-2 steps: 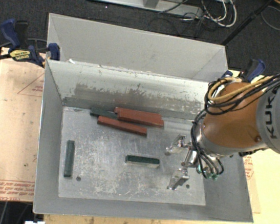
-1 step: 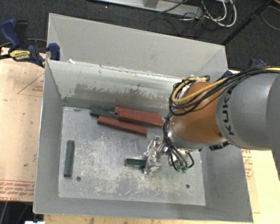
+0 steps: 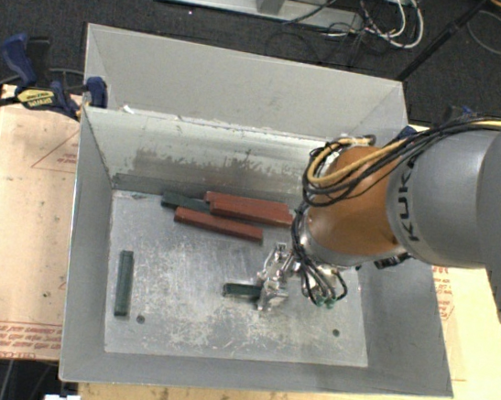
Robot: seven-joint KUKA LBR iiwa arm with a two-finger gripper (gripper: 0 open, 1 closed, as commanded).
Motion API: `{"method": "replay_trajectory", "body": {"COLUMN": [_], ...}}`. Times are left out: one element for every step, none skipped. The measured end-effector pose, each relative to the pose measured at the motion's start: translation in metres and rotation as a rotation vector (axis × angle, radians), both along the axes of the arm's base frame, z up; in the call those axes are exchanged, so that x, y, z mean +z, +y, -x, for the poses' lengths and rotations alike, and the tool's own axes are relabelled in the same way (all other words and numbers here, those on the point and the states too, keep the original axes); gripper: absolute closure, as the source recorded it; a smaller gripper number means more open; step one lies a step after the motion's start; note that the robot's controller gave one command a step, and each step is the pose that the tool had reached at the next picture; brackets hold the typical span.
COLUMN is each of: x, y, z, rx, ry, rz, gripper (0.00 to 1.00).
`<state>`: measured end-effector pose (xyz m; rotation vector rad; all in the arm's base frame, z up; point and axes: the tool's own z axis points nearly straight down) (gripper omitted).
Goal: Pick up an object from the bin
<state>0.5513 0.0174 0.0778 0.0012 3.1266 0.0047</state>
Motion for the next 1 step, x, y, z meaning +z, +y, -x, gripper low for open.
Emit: {"method": "replay_trajectory", "body": {"x": [0.17], "y": [0.0052], "z": [-0.0115], "rx": [0.02], "ry": [0.005], "rz": [0.002], "gripper": [1.0]}}
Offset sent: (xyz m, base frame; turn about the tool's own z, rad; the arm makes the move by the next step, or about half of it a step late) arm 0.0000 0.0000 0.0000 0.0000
